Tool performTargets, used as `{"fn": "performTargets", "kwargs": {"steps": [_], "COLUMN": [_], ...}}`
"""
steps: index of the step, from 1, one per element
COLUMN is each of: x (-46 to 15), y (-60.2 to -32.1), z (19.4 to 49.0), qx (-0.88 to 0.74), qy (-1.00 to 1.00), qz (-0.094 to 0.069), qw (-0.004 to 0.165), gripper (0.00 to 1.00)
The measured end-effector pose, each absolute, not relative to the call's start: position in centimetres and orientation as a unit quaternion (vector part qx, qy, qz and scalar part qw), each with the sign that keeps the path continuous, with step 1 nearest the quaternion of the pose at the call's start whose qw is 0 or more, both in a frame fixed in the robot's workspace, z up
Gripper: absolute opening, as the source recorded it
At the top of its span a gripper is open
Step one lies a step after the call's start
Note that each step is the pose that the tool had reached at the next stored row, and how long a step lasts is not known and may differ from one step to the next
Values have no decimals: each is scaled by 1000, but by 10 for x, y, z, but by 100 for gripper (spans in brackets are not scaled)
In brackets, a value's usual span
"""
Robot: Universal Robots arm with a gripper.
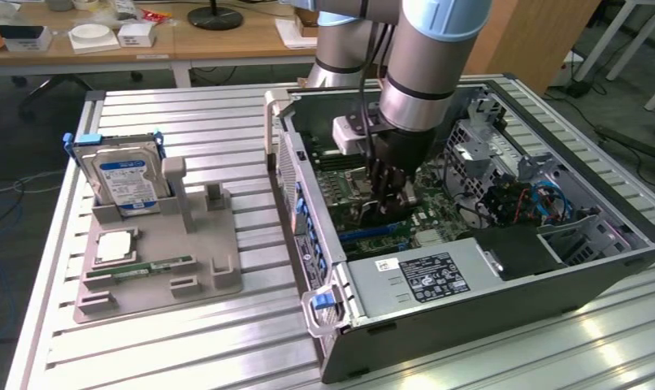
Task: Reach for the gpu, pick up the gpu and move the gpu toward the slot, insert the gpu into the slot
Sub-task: 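Insert the gpu into the slot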
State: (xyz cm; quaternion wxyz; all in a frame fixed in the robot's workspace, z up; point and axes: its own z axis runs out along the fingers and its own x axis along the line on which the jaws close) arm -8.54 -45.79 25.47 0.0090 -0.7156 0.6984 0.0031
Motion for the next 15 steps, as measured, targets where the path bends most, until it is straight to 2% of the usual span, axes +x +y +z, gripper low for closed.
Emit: {"fn": "performTargets", "kwargs": {"steps": [15], "x": [-88], "y": [-458], "z": [250], "qx": [-716], "qy": [698], "qz": [3], "qw": [9], "gripper": [26]}}
